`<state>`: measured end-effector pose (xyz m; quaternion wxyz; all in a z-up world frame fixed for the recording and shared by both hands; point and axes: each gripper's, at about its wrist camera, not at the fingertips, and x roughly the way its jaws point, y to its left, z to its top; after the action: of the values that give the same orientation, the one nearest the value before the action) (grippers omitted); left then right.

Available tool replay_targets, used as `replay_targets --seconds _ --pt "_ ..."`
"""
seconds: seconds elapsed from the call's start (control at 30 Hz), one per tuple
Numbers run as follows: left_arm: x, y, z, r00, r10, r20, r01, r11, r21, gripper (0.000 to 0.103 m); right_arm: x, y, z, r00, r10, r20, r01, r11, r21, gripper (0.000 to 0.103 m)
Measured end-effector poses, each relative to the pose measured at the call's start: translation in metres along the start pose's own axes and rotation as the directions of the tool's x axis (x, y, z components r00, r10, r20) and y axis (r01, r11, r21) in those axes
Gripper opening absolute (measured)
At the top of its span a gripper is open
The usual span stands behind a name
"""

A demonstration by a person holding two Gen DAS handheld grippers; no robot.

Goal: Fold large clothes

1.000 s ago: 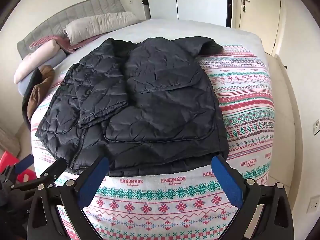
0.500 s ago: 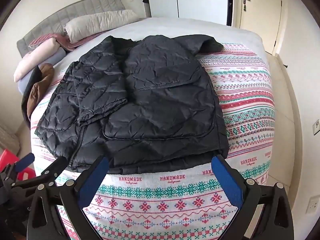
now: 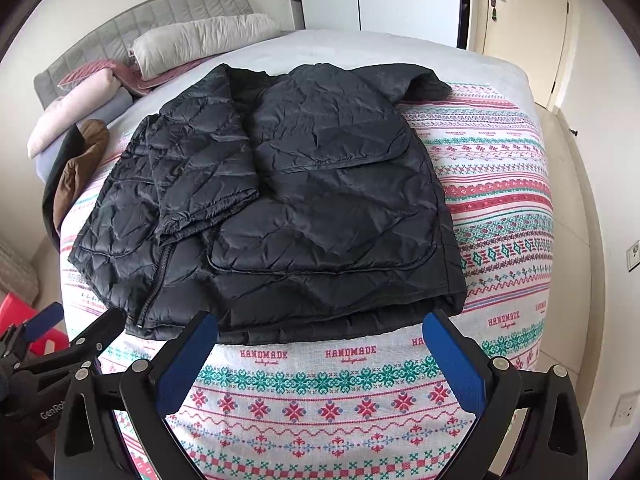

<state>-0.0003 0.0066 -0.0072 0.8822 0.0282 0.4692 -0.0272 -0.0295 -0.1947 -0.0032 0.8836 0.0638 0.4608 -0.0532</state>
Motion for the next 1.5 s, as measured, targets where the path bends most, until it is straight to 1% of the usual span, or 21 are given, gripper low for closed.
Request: replay_targets --seconds 0.3,1.5 --pt "0.0 0.0023 -0.0007 1.0 -0.003 -0.002 0.003 1.0 -0.001 0.102 -0.0003 0.0011 -0.0003 1.0 0.011 -0.005 -0.011 1.0 -0.003 0.103" --pt "0.0014 -0.0005 -0.002 1.0 -0.01 -0.008 0.01 1.0 0.001 0.102 0.0017 -0.0009 -0.0023 1.0 0.008 -0.021 -0.008 1.0 -0.002 0.103"
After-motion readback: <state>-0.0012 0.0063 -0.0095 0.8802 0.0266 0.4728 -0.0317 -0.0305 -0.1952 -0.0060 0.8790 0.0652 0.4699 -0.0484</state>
